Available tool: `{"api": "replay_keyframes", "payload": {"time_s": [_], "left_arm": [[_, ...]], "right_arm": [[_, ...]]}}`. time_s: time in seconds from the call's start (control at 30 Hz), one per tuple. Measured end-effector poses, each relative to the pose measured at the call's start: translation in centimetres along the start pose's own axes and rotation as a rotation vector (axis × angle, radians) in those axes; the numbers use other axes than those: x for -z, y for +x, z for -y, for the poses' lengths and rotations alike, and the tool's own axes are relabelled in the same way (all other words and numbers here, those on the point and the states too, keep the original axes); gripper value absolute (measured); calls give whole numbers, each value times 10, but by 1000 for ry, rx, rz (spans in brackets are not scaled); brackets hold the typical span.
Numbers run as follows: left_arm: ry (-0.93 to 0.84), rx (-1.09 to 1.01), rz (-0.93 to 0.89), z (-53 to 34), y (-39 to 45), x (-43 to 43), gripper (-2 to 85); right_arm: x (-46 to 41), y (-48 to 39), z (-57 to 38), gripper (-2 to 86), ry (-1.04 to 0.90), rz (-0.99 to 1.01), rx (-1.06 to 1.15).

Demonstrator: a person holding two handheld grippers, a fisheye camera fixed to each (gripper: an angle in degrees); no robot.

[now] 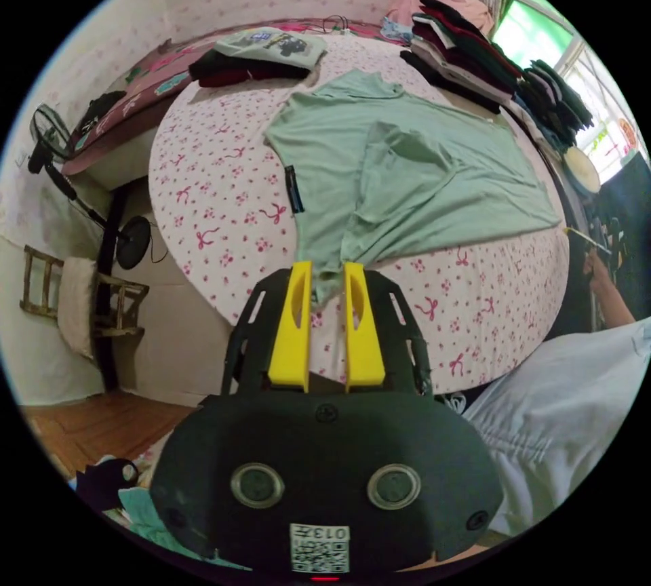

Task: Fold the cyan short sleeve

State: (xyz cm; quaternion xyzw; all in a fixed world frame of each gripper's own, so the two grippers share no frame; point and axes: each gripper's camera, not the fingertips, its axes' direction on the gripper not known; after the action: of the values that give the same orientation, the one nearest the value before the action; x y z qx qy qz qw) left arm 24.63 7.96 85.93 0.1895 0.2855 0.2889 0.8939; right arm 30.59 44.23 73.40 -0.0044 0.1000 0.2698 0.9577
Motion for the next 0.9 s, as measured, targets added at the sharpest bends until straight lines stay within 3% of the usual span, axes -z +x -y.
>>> {"api": "replay_keyframes", "payload": {"time_s": [0.17, 0.4, 0.53, 0.67, 0.9], "left_arm": [[-130, -181, -23, 38, -5, -11, 2], [-6, -194, -7, 76, -48, 17, 2], [-107, -98, 61, 75, -77, 5, 23], [-54, 75, 5, 46, -118, 20, 67], [31, 304, -325, -10, -167, 33, 122]], "right_arm": [[-17, -7, 12, 18, -76, -31, 66], [-17, -1, 17, 9, -102, -40, 96], [-16, 7, 18, 13, -122, -40, 92], [-5, 20, 13, 26, -76, -64, 54], [3, 61, 6, 68, -24, 54, -98]]}}
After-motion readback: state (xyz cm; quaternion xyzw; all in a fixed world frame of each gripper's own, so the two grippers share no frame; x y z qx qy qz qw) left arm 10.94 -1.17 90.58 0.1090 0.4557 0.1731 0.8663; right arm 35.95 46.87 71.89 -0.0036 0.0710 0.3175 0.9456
